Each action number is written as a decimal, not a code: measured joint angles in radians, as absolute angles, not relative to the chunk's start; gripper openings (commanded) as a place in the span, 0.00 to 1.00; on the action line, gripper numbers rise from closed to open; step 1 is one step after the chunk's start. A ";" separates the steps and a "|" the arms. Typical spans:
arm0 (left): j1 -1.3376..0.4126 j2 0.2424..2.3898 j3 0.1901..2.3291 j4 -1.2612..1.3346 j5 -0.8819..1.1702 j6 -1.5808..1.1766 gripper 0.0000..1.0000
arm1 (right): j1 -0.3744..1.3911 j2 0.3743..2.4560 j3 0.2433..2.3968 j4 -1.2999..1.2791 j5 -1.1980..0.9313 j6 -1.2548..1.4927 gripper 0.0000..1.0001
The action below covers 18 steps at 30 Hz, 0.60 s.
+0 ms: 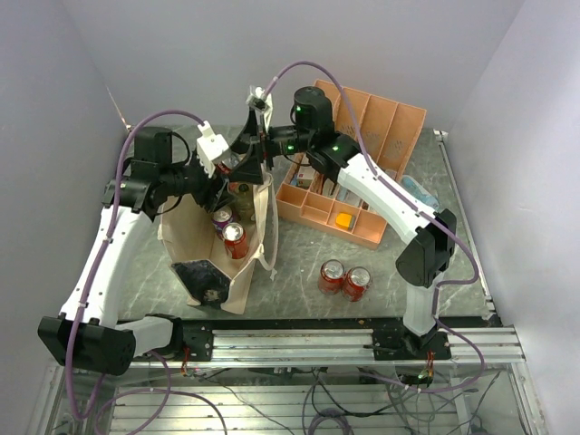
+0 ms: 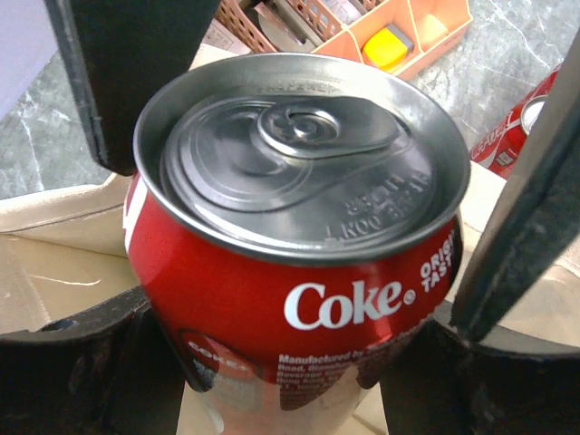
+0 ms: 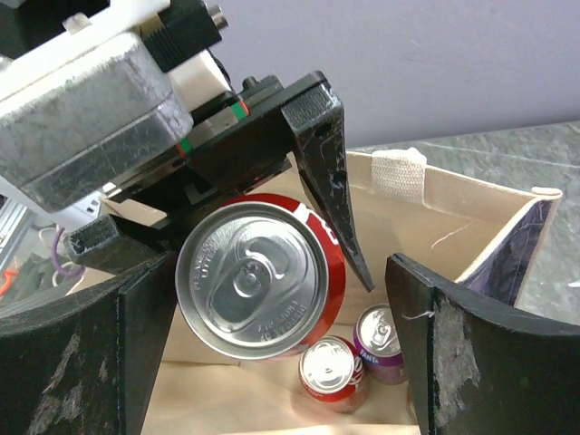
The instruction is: Place the beverage into the canvas bag
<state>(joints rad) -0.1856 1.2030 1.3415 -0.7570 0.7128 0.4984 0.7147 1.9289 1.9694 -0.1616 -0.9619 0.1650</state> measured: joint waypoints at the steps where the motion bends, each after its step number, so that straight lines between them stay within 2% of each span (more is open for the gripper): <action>1: -0.187 1.203 1.340 -0.759 0.715 0.499 0.07 | 0.717 1.929 1.970 -0.161 -0.962 0.165 0.91; 9: -0.192 1.203 1.334 -0.762 0.720 0.507 0.07 | 0.726 1.931 1.981 -0.162 -0.973 0.152 0.69; 13: -0.192 1.203 1.334 -0.762 0.720 0.508 0.07 | 0.727 1.931 1.980 -0.162 -0.981 0.149 0.77; 18: -0.192 1.203 1.331 -0.760 0.719 0.505 0.07 | 0.727 1.931 1.959 -0.164 -0.978 0.142 0.80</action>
